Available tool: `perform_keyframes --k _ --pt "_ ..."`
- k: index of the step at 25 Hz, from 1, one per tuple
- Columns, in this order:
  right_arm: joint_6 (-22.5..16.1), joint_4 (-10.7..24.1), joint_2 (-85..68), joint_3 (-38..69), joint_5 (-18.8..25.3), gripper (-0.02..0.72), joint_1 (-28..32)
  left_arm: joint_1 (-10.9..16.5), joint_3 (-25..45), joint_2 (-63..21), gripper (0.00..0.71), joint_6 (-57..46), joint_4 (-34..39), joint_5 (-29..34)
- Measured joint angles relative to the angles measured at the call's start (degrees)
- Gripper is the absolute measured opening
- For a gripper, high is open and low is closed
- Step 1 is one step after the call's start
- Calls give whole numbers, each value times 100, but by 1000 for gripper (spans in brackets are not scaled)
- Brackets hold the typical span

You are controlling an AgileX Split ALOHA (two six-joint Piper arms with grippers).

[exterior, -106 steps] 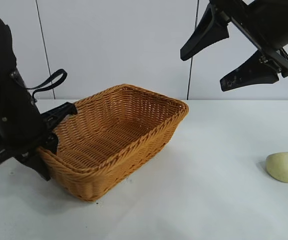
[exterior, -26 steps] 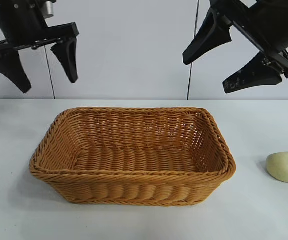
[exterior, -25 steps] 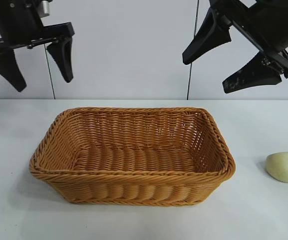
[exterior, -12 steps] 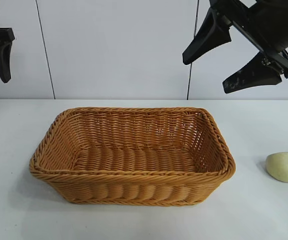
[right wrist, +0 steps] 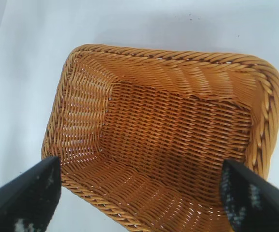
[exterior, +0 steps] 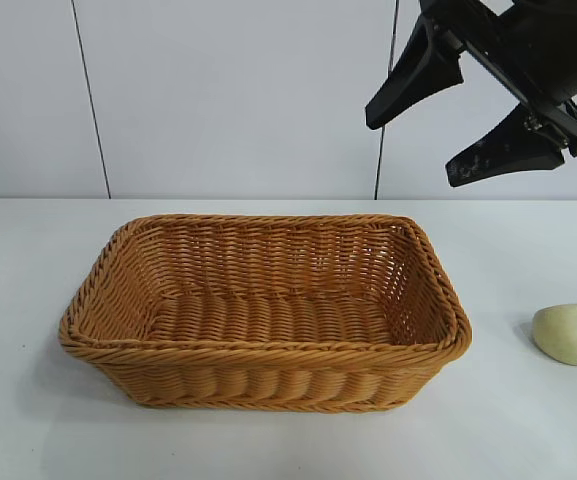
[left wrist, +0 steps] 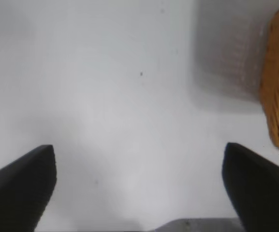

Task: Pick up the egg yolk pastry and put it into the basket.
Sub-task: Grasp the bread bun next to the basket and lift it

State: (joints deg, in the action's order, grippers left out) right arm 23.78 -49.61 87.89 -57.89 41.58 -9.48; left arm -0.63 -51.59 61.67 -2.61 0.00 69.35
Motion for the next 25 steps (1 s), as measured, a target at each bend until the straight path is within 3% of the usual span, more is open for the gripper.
perform_keyframes --k 4,10,20,23,25 --pt "-5 0 0 0 0 637 0 0 1005 -1293 673 0 0 -25" --pt "-5 0 0 0 0 637 0 0 2145 -3200 673 0 -34 -580" --pt "-17 48 0 -4 17 637 0 0 2293 -5224 673 0 -54 -769" --pt "-183 265 0 -123 42 637 0 0 2293 -5742 673 0 -54 -769" --pt "-488 703 0 -329 63 637 0 0 2311 -6023 673 0 -54 -774"
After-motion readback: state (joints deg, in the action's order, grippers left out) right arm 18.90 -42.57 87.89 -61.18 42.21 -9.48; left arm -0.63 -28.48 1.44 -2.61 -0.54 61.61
